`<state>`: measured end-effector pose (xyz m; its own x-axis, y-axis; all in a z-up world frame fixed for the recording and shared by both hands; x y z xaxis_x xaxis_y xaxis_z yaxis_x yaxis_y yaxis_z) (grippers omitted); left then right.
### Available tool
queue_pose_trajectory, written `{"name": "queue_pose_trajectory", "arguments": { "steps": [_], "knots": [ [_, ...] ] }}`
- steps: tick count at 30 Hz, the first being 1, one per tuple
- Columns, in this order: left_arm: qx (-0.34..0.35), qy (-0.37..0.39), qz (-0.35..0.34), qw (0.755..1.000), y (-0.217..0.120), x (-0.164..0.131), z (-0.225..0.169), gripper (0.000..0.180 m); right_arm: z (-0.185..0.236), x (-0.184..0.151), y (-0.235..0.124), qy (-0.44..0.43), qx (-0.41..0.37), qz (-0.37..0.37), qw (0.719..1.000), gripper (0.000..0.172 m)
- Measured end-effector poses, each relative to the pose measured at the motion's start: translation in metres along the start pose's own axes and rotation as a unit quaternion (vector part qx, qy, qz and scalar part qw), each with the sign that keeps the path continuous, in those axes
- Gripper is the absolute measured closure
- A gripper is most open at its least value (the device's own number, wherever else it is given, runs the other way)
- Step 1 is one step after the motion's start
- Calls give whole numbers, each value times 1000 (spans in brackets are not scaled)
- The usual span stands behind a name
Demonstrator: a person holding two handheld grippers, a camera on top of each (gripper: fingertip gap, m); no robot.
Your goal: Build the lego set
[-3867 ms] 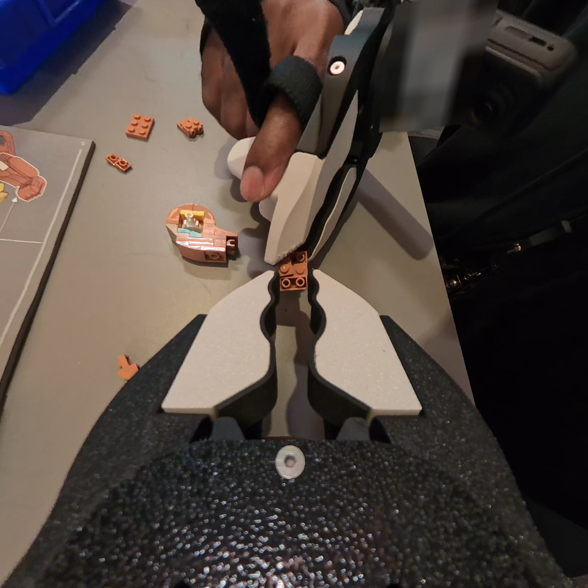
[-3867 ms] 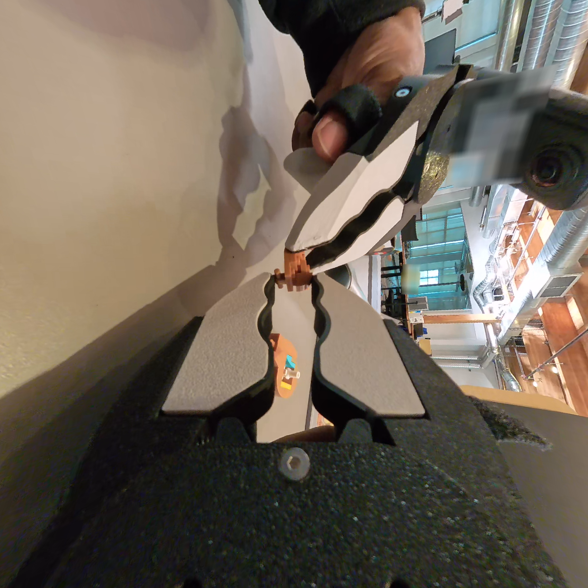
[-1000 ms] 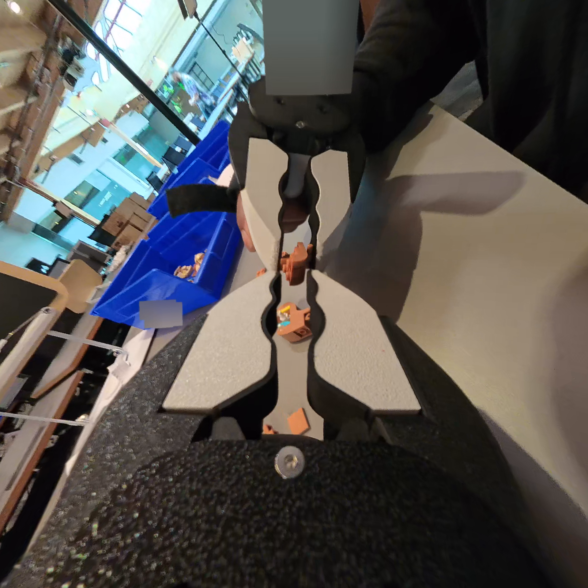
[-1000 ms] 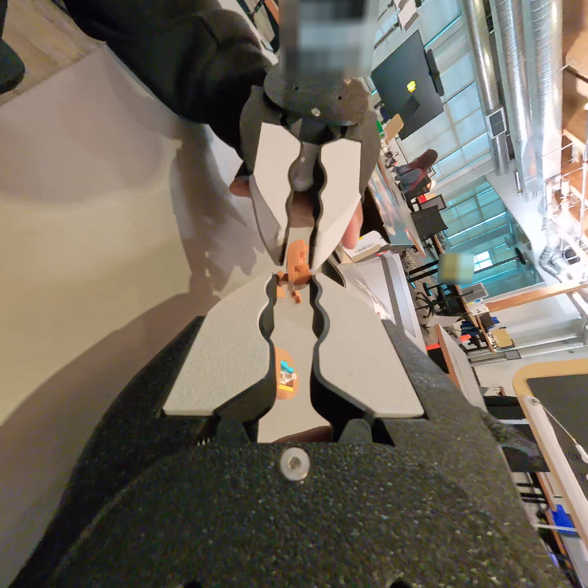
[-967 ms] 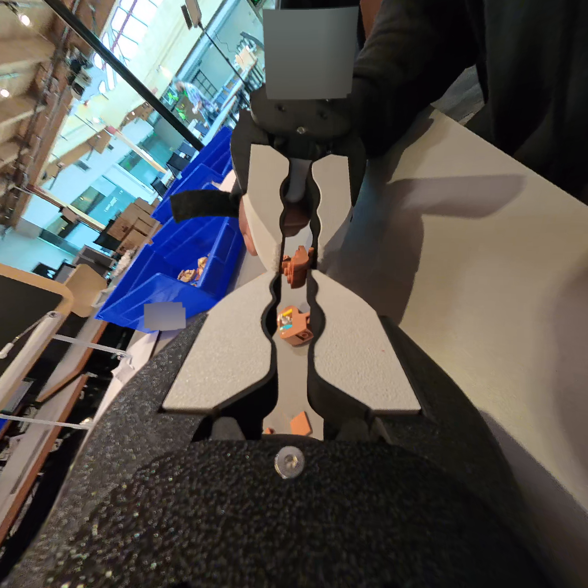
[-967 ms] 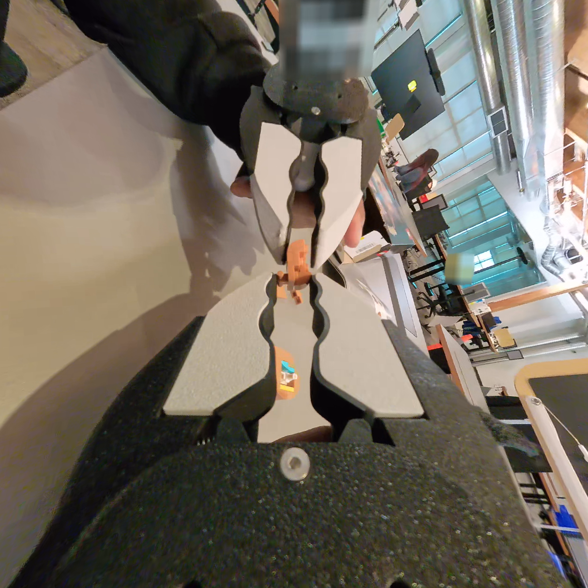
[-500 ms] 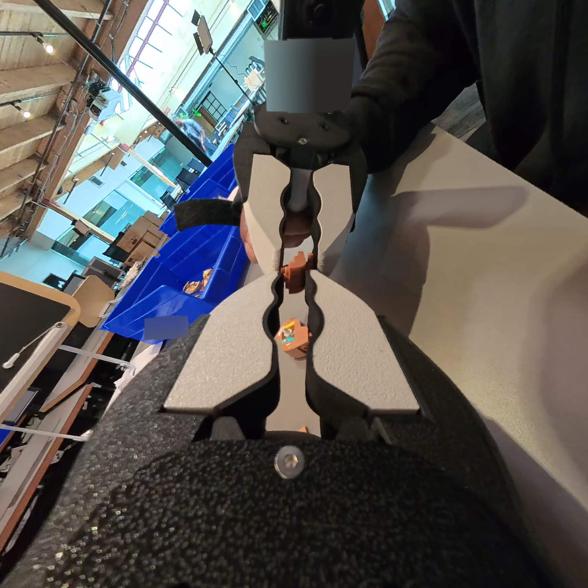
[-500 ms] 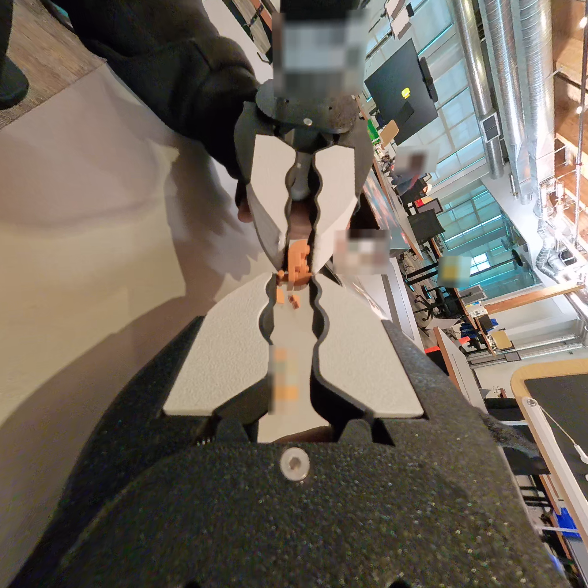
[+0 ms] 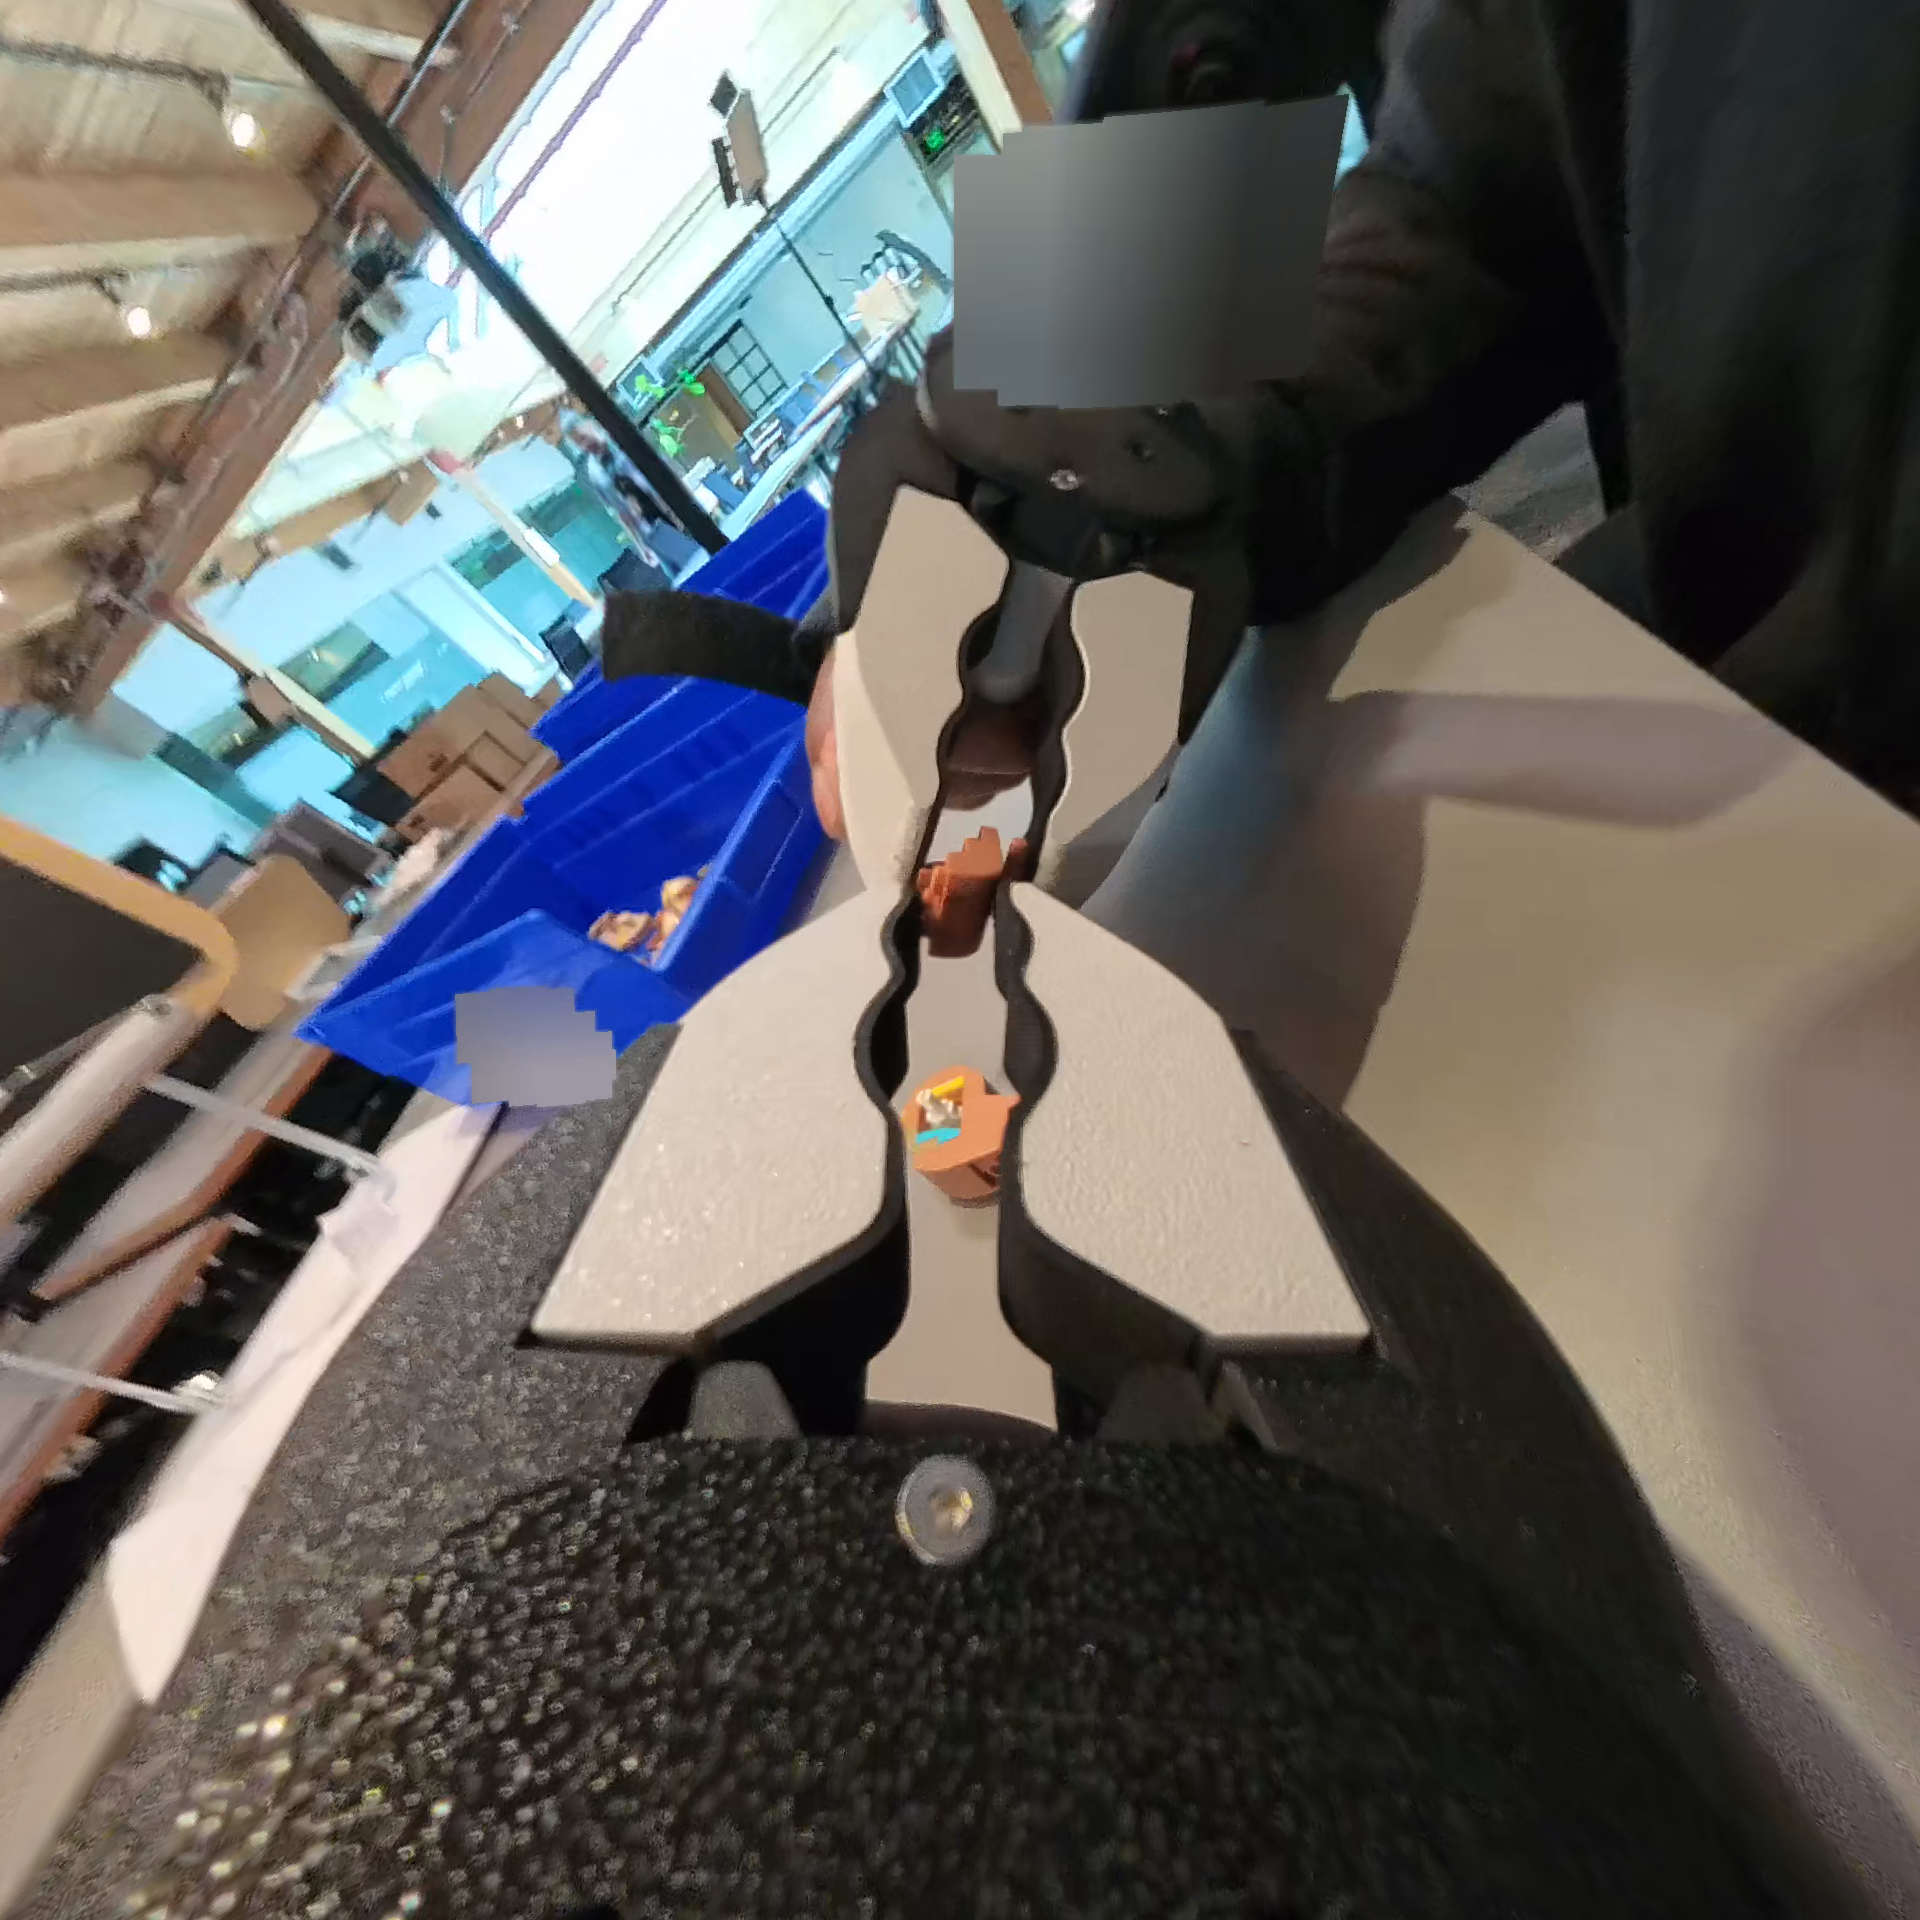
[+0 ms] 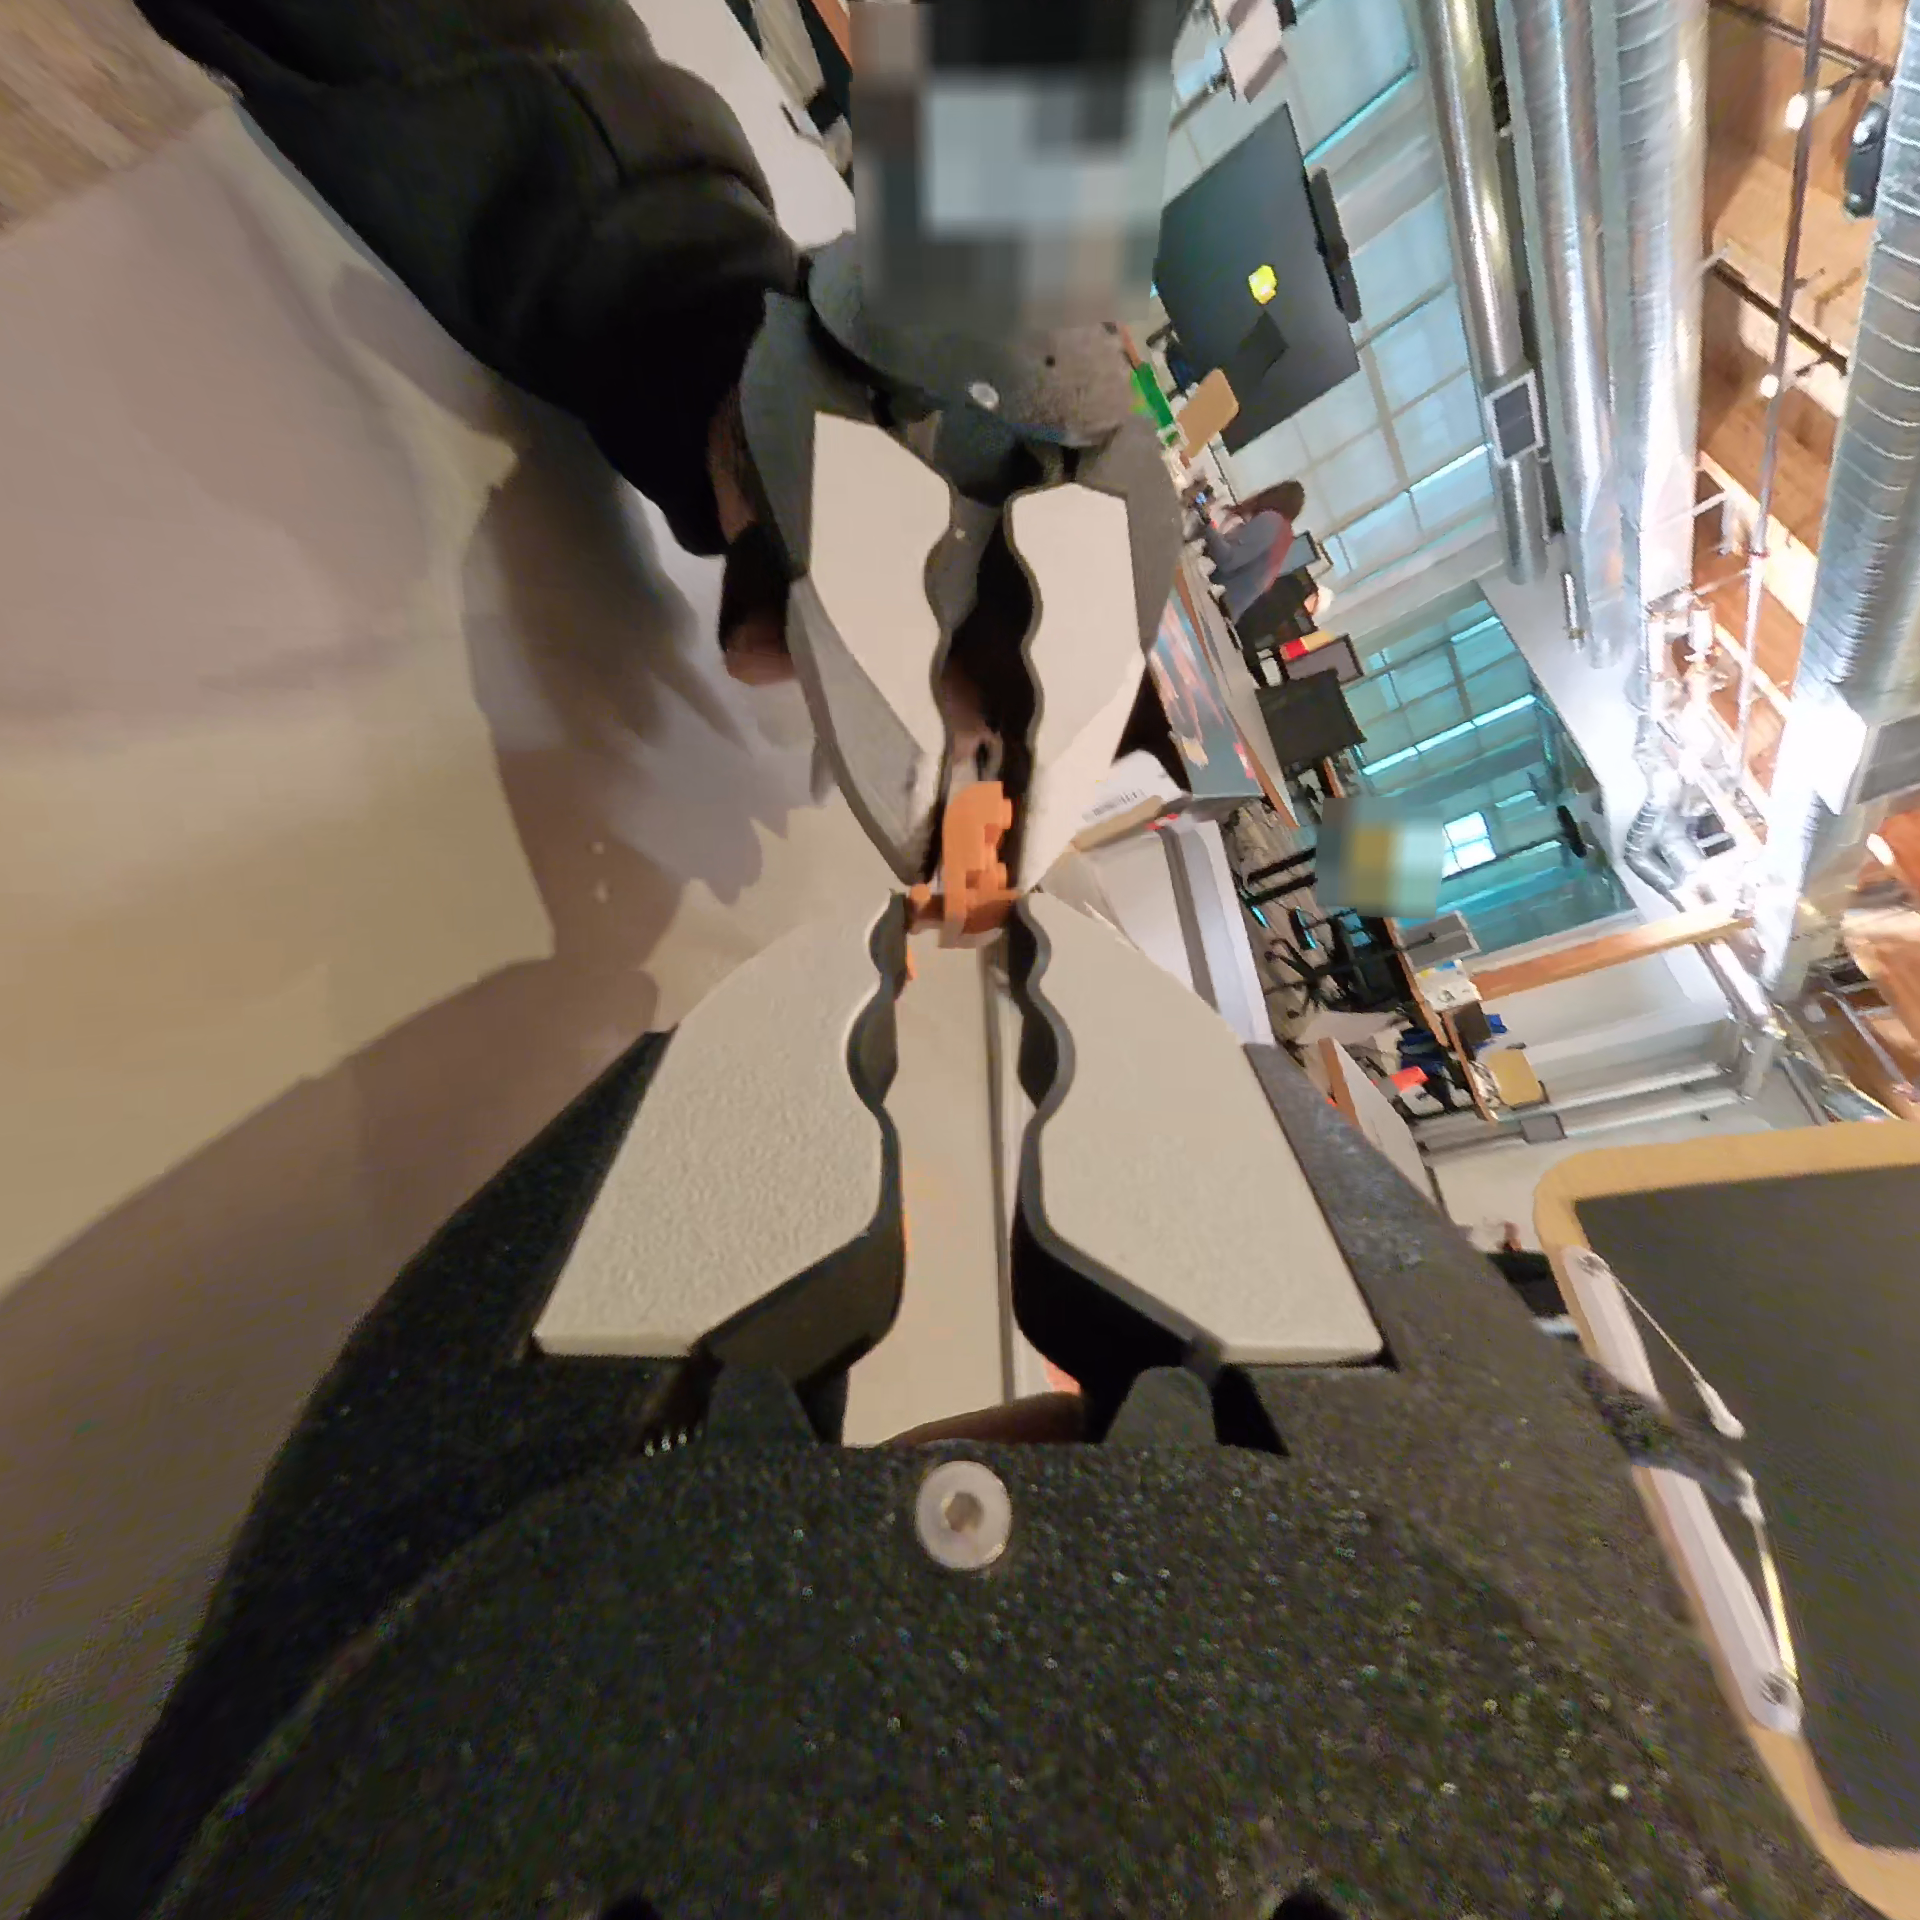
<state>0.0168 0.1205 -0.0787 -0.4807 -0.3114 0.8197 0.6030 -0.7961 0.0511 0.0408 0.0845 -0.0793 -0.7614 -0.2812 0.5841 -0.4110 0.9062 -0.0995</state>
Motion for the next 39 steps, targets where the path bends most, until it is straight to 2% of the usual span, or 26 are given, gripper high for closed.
{"name": "queue_pose_trajectory", "arguments": {
  "steps": [1,3,5,8,10,17,21,27,31,36,39],
  "knots": [
    [8,-18,8,1000,0,-4,3,165,-1,-3,0,-15,-8,11,1000,153],
    [17,-53,26,998,-2,-10,7,147,-3,-8,-1,-46,-19,29,998,153],
    [31,-120,21,992,-3,-12,12,144,-6,-11,-2,-77,-36,37,996,153],
    [52,-206,9,977,-3,-12,20,144,-9,-13,-2,-121,-57,51,990,153],
    [42,-247,5,968,0,-11,18,145,-11,-15,-2,-138,-64,61,987,153],
    [38,-270,12,962,7,-13,14,162,-10,-15,-1,-167,-75,63,981,153],
    [38,-293,-1,956,6,-14,14,163,-10,-16,1,-157,-87,52,982,153],
    [36,-401,-54,914,4,-11,21,163,-18,-16,-2,-53,-100,18,993,138],
    [20,-453,-71,889,2,-11,22,163,-21,-11,-5,12,-98,-20,995,134],
    [-9,-495,-73,866,5,-10,17,163,-17,-7,-2,35,-85,-37,995,134],
    [-21,-508,-76,858,7,-8,14,163,-14,-6,-1,37,-77,-42,995,147]
  ]
}}
Point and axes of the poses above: each gripper's, where its closed fingertips meet, y out along the fingers, x out of its top, z = x × y across the jaws, the point moved 3 cm from there along -y, back along the fingers, and after that the axes turned 12 degrees about -z, right-handed, at the moved point
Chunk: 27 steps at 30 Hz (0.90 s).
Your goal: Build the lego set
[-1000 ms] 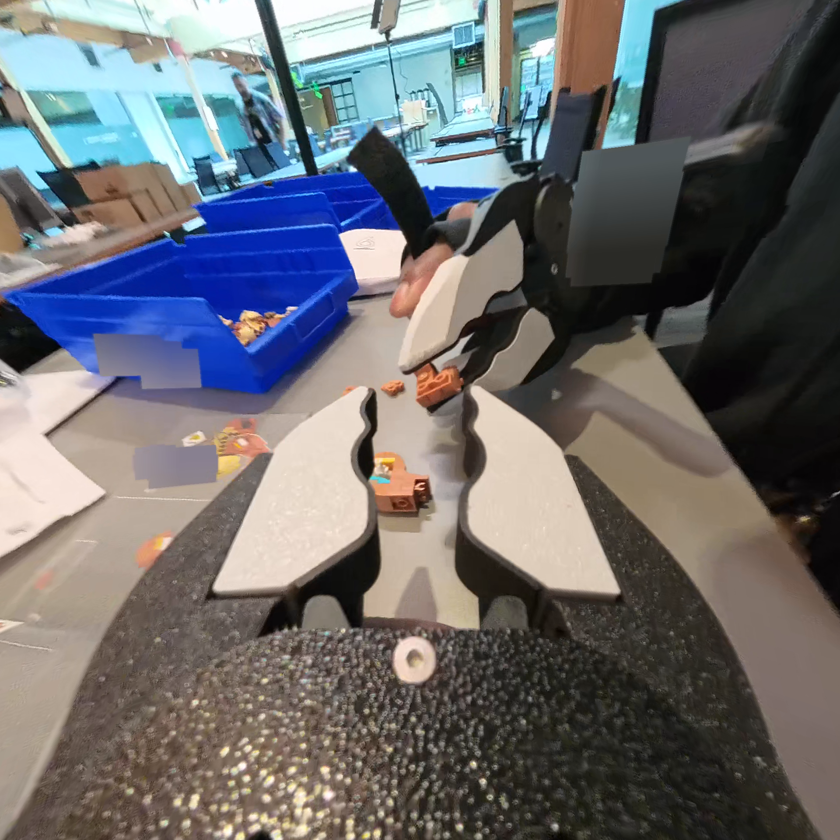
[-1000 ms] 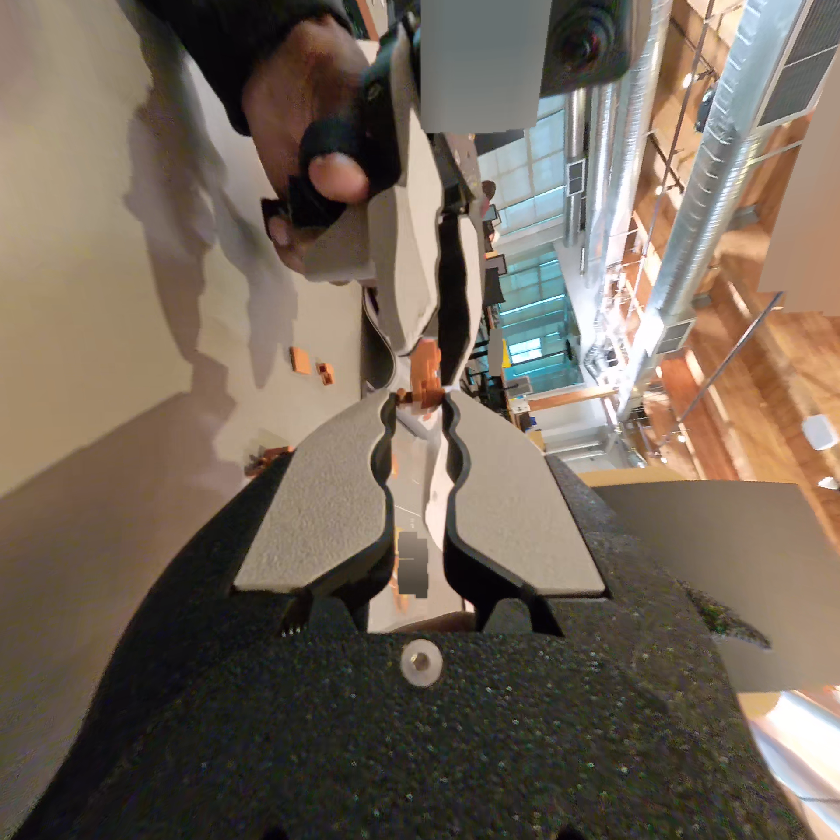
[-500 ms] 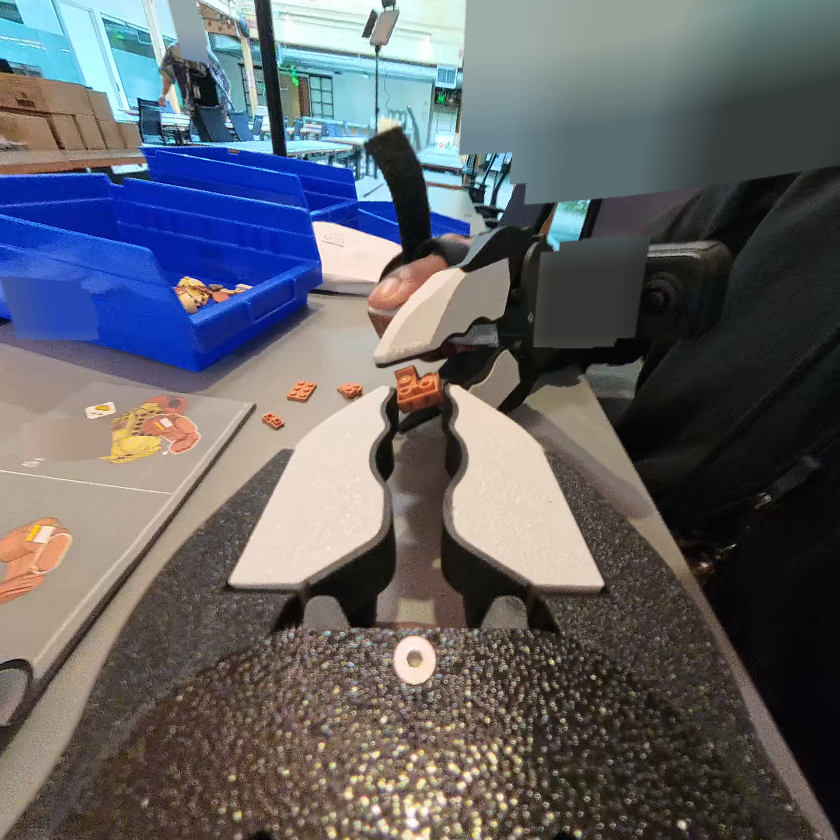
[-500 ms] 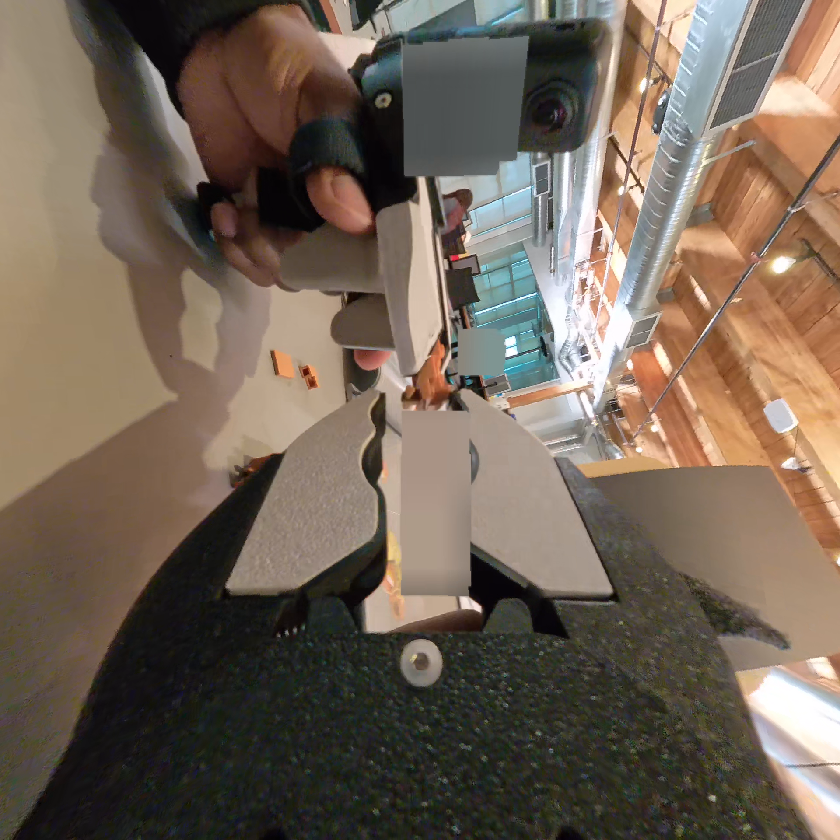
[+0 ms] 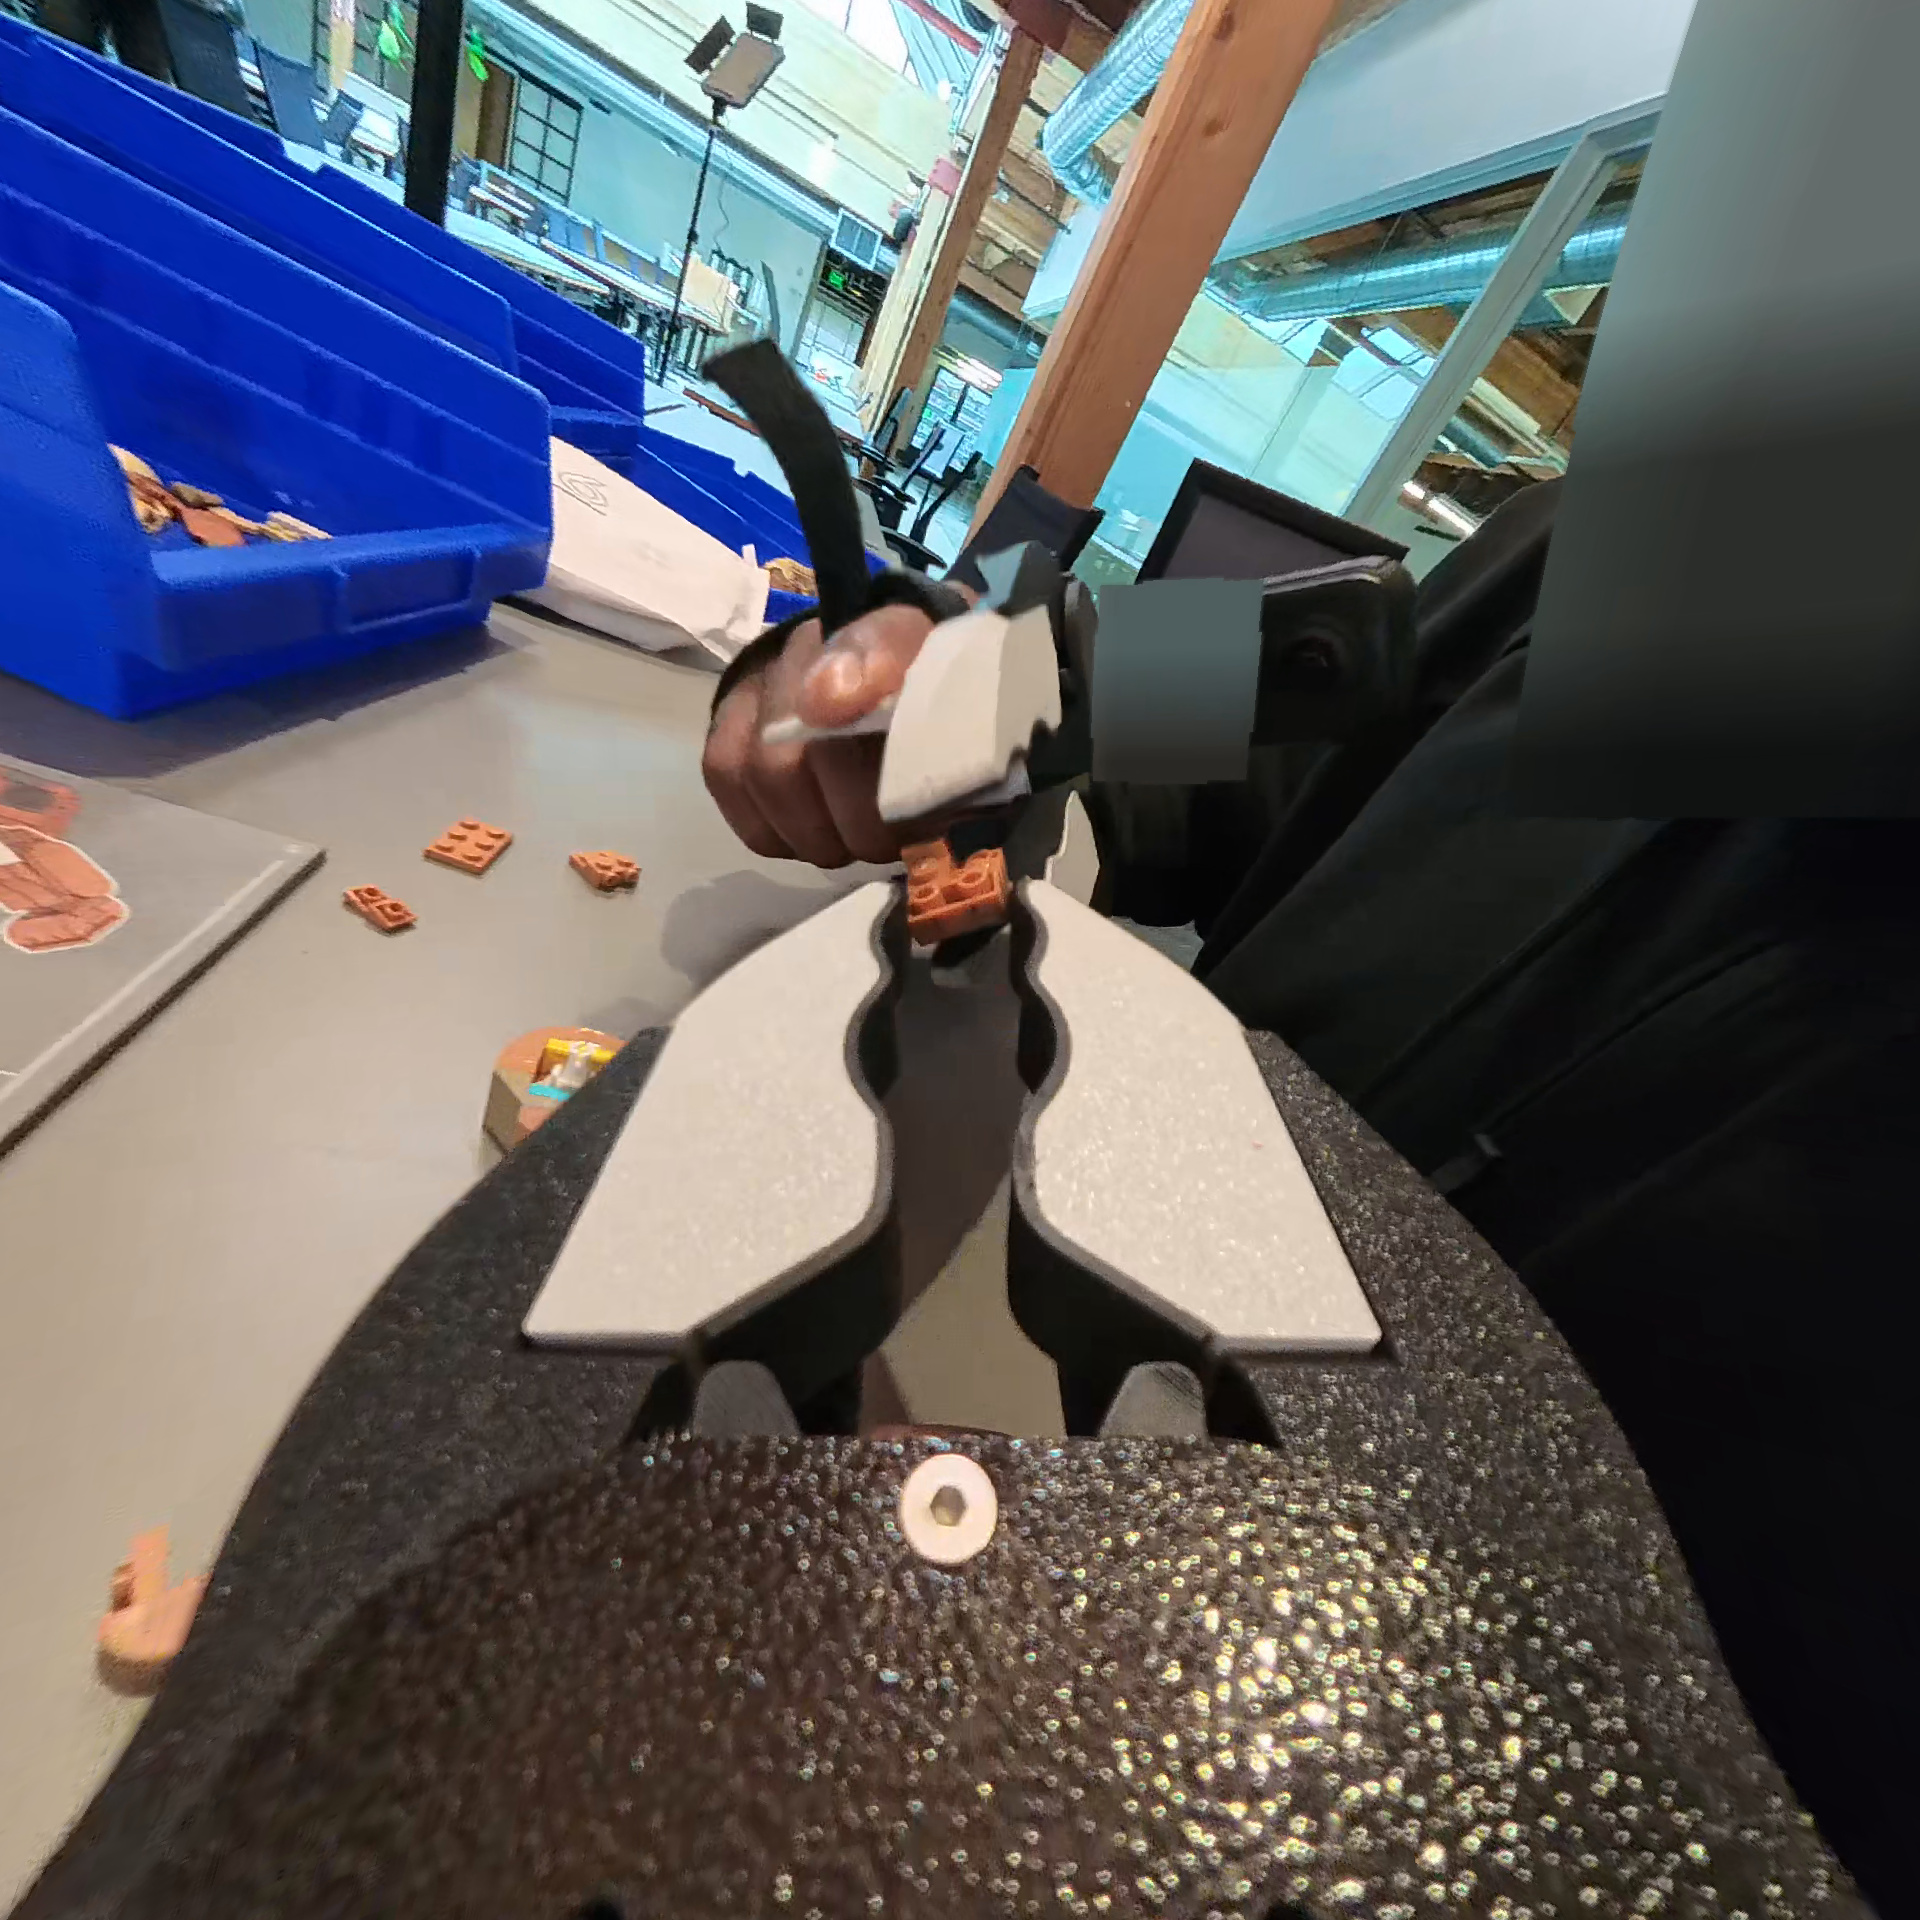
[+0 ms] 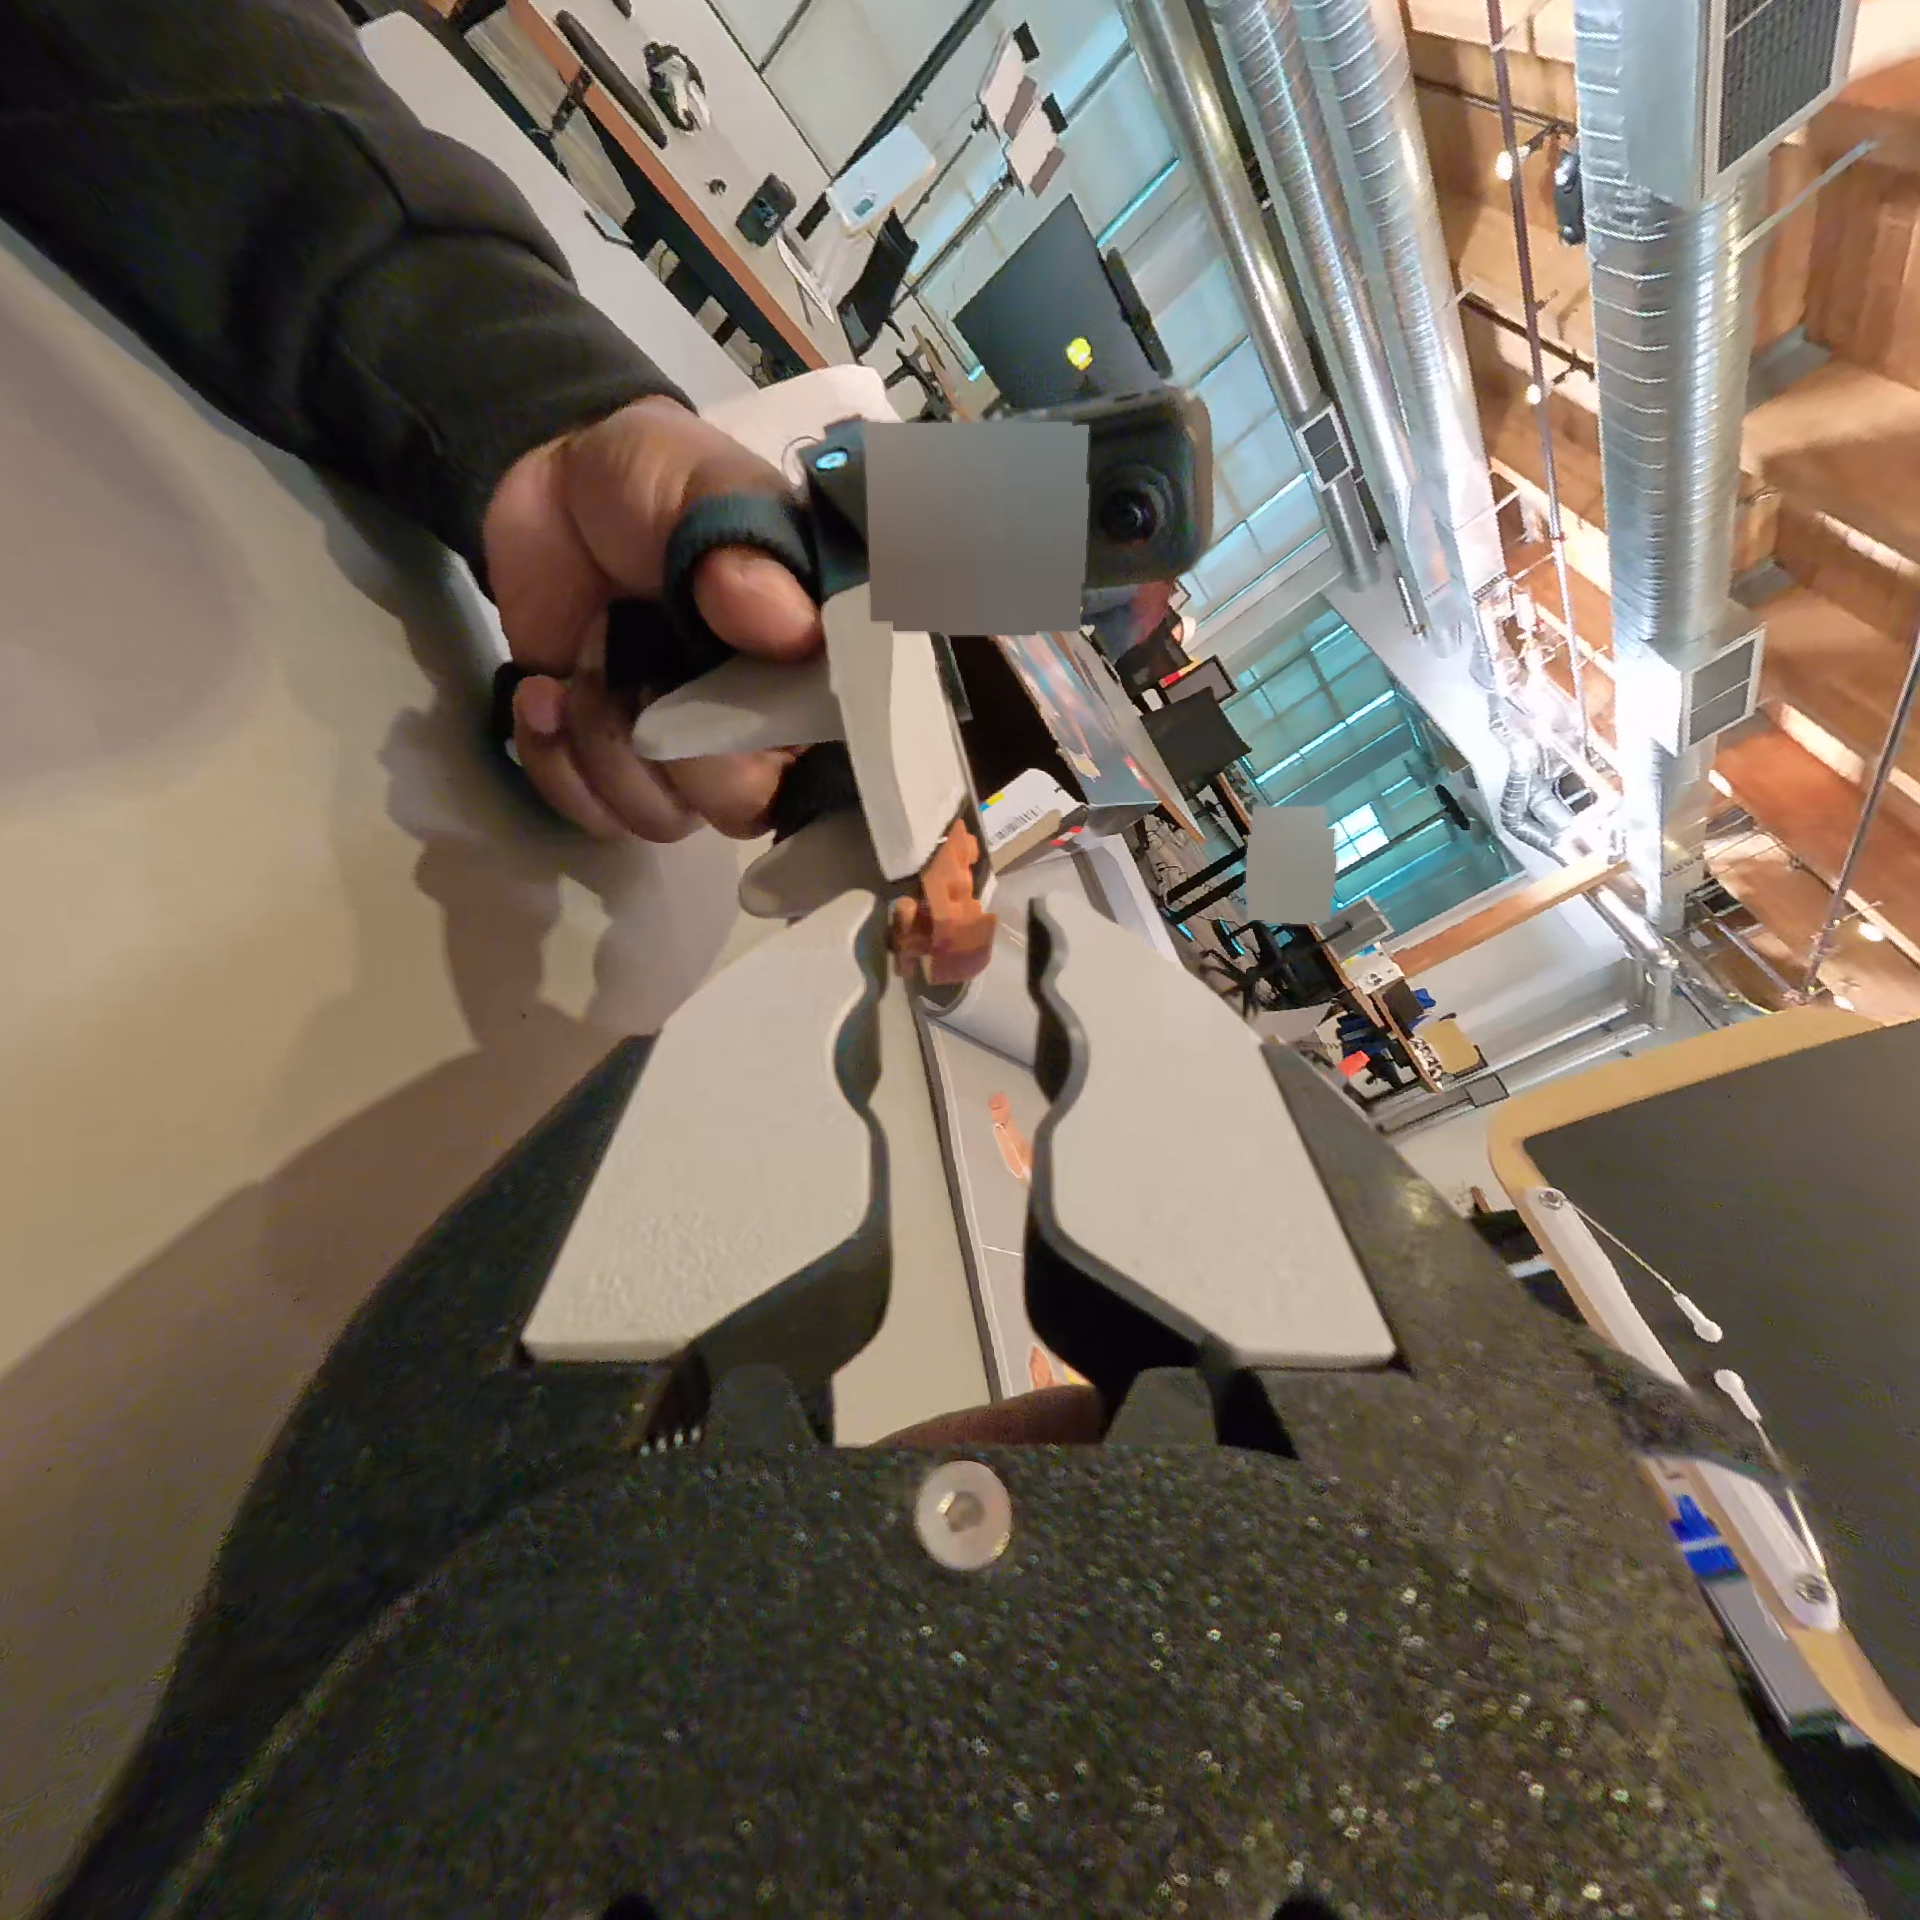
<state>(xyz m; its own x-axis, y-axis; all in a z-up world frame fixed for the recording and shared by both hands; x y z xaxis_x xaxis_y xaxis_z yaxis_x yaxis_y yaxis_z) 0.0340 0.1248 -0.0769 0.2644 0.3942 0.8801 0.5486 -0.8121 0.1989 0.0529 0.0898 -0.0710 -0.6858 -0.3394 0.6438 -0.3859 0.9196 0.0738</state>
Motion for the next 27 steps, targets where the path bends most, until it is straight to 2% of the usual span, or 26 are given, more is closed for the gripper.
{"name": "queue_pose_trajectory", "arguments": {
  "steps": [1,6,19,24,25,27],
  "knots": [
    [-1,-4,-4,1000,0,1,0,163,1,0,0,0,1,-1,1000,153],
    [-5,-1,-7,1000,2,1,-2,163,-1,3,-2,22,11,-4,1000,153],
    [4,6,-1,1000,3,-1,-2,163,0,1,-3,-7,16,23,1000,154],
    [27,26,-14,999,1,4,3,163,-4,-3,-2,11,-21,15,1000,153],
    [28,33,-18,999,2,5,3,163,-5,-2,-2,20,-28,6,999,152],
    [32,49,-20,998,1,6,2,163,-7,0,-2,34,-36,-2,999,139]
  ]
}}
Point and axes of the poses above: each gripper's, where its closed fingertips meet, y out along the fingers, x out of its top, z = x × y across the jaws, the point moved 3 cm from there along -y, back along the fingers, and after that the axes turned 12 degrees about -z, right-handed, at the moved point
